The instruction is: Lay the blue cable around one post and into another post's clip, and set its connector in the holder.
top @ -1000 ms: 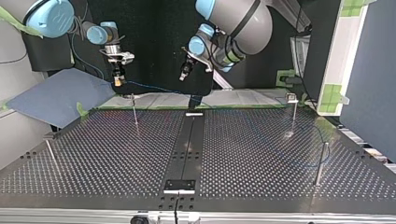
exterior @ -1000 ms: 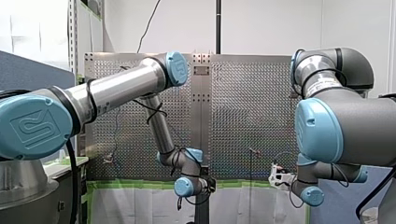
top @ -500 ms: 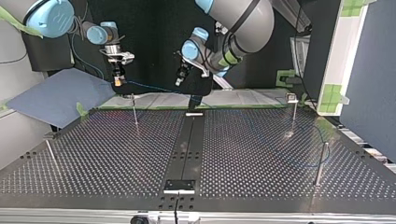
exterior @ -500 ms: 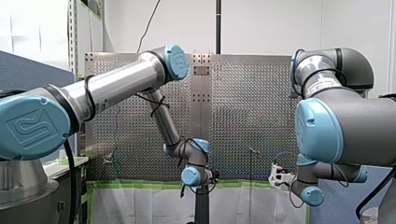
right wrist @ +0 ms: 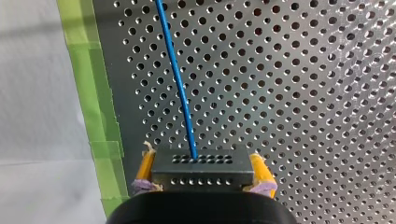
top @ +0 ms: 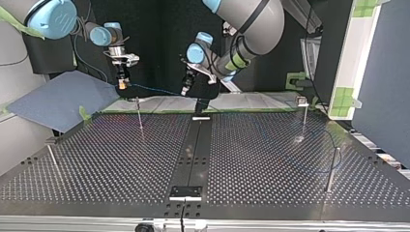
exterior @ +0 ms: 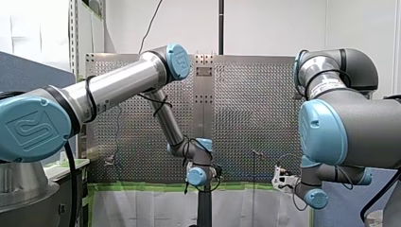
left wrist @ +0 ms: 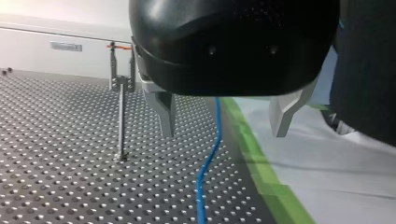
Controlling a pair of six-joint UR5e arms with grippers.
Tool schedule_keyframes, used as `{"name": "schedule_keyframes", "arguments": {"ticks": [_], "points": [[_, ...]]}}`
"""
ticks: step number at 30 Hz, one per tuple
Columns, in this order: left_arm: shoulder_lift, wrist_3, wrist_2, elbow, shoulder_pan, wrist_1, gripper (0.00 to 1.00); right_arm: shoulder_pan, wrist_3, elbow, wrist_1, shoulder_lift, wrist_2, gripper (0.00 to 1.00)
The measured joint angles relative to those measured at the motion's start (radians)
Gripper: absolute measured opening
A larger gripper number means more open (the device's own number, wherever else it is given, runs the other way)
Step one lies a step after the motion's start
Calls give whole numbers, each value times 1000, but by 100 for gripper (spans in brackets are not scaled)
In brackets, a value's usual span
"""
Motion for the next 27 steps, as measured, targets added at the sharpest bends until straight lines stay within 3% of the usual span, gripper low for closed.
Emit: {"name": "schedule_keyframes", "arguments": {"ticks": [8, 27], "points": [[-1, 11, -13, 41, -1, -8, 100, 0, -1, 0, 0, 0, 0, 0], [-7, 114, -65, 60, 15, -41, 100, 1, -10, 0, 10, 0, -5, 0]]}}
